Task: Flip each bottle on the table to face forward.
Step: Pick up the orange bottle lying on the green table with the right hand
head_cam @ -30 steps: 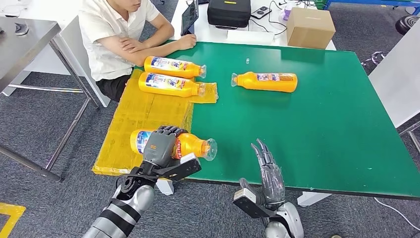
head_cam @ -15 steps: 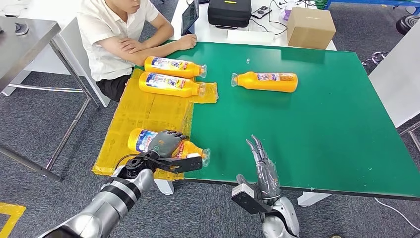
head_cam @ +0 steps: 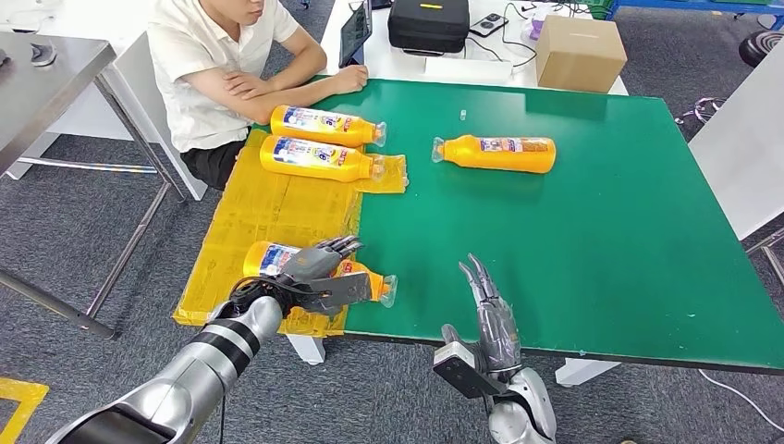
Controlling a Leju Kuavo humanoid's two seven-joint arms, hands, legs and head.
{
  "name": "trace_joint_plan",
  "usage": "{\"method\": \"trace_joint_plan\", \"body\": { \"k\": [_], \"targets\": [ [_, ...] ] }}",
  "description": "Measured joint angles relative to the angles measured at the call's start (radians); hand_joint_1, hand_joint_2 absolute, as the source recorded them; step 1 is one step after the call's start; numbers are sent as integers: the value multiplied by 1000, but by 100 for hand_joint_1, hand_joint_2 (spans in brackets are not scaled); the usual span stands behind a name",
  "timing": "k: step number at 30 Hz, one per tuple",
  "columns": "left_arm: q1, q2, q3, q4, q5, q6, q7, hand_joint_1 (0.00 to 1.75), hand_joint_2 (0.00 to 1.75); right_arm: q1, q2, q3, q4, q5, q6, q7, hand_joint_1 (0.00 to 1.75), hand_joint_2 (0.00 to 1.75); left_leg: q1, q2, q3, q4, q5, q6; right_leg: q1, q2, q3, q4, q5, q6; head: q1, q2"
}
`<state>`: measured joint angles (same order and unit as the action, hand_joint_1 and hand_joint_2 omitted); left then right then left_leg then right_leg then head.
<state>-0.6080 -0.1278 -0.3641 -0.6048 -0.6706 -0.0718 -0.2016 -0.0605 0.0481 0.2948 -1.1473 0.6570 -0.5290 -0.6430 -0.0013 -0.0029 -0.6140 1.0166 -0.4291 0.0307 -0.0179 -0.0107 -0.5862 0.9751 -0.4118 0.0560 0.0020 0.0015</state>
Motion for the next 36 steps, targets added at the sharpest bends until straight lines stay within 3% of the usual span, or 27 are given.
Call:
{"method": "trace_joint_plan", "body": {
  "k": [7,11,16,28,30,32,36],
  "targets": [
    [0,2,18,-3,177,-119,-95,0,175,-14,0,2,36,-31,-17,-26,0,0,0,0,2,0,0,0,0,0,2,0,0,0,0,0],
    [64,7,8,-103,324,-109,-150,0,175,-15,0,4,53,-46,-26,-30,0,0,0,0,1,0,0,0,0,0,1,0,0,0,0,0],
    [135,19,-21,-261,412,-106,-161,0,175,-11,-1,4,62,-49,-29,-31,0,0,0,0,-1,0,0,0,0,0,-1,0,0,0,0,0],
    [190,51,-71,-433,496,-116,-179,0,175,-6,-3,1,72,-34,-37,-31,0,0,0,0,-1,0,0,0,0,0,-2,0,0,0,0,0],
    [201,52,-84,-463,458,-62,-175,0,175,-3,-6,-2,72,31,-70,2,0,87,0,0,-1,0,0,0,0,0,-2,0,0,0,0,0],
    [221,43,-103,-497,402,18,-158,0,175,0,-13,-16,71,191,-120,87,0,175,-1,0,-1,0,0,0,-1,0,-2,-1,0,0,0,0],
    [299,-14,-152,-556,353,173,-131,0,175,3,-45,-95,60,532,-159,255,0,175,-3,-1,-3,0,-1,1,-3,-1,-3,-1,0,1,0,0]
  ]
}}
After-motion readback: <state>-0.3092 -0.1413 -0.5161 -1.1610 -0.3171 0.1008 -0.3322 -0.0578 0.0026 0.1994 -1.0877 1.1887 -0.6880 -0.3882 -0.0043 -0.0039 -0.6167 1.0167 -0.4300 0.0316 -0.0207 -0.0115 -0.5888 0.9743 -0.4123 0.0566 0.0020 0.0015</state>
